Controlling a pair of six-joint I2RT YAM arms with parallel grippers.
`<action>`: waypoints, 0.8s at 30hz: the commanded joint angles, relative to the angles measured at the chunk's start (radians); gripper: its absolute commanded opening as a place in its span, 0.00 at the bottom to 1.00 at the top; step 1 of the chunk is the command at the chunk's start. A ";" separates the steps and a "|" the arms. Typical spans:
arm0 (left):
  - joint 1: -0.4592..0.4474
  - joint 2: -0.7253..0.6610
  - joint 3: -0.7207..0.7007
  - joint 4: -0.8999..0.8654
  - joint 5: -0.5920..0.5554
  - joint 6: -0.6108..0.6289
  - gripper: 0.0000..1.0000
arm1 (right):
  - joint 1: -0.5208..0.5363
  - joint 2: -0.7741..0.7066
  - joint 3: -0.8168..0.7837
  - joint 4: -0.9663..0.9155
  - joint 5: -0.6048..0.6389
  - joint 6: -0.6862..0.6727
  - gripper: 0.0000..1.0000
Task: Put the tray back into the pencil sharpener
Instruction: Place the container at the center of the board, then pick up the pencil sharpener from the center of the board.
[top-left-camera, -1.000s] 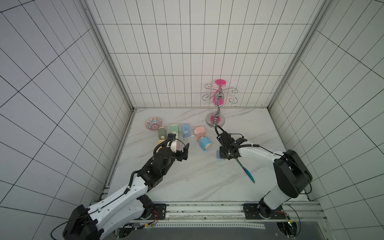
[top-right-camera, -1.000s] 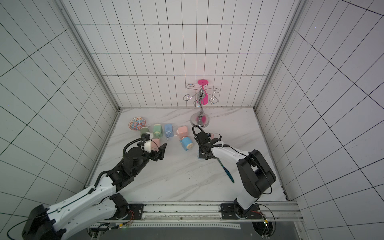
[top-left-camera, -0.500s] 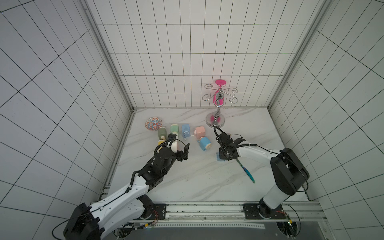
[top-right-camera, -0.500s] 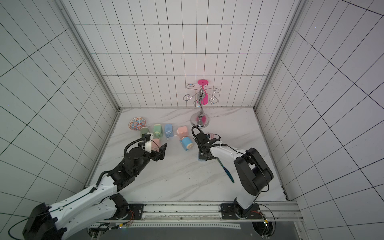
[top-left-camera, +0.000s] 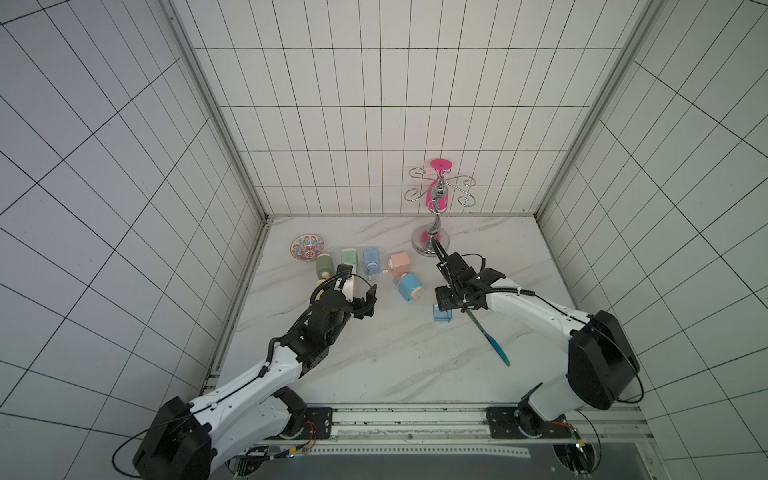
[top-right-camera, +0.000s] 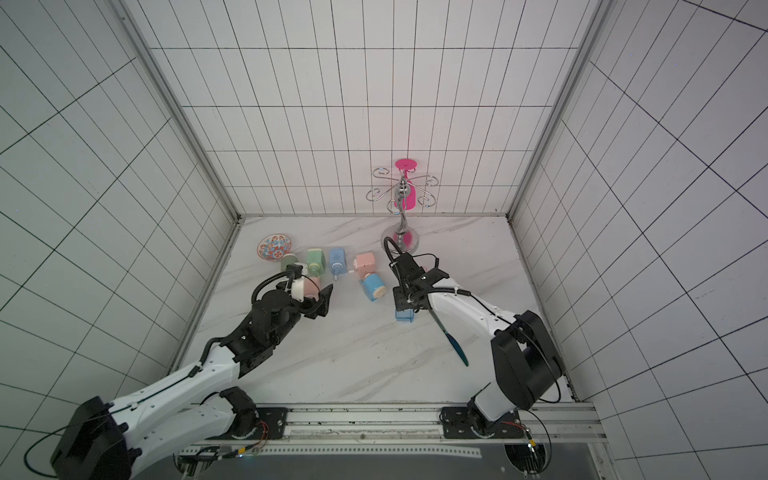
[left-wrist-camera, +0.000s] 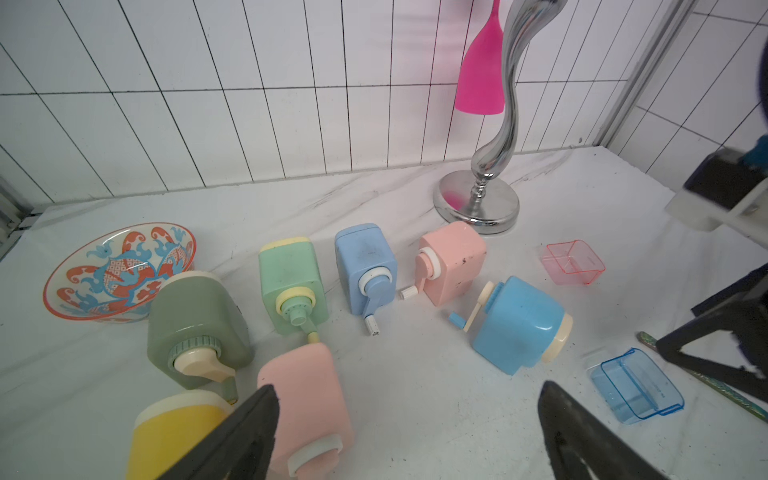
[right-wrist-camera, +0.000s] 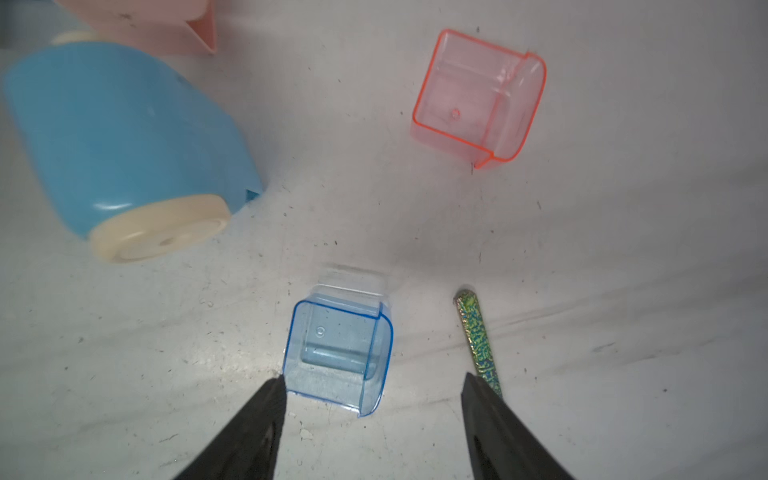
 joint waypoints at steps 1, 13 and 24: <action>0.033 0.022 0.042 -0.037 0.055 -0.013 0.98 | 0.009 0.005 0.068 0.029 -0.124 -0.215 0.86; 0.081 0.012 0.034 0.024 0.086 0.031 0.98 | 0.012 0.296 0.336 0.042 -0.280 -0.319 0.98; 0.086 -0.017 0.031 0.013 0.074 0.034 0.98 | 0.029 0.454 0.414 0.046 -0.261 -0.324 0.91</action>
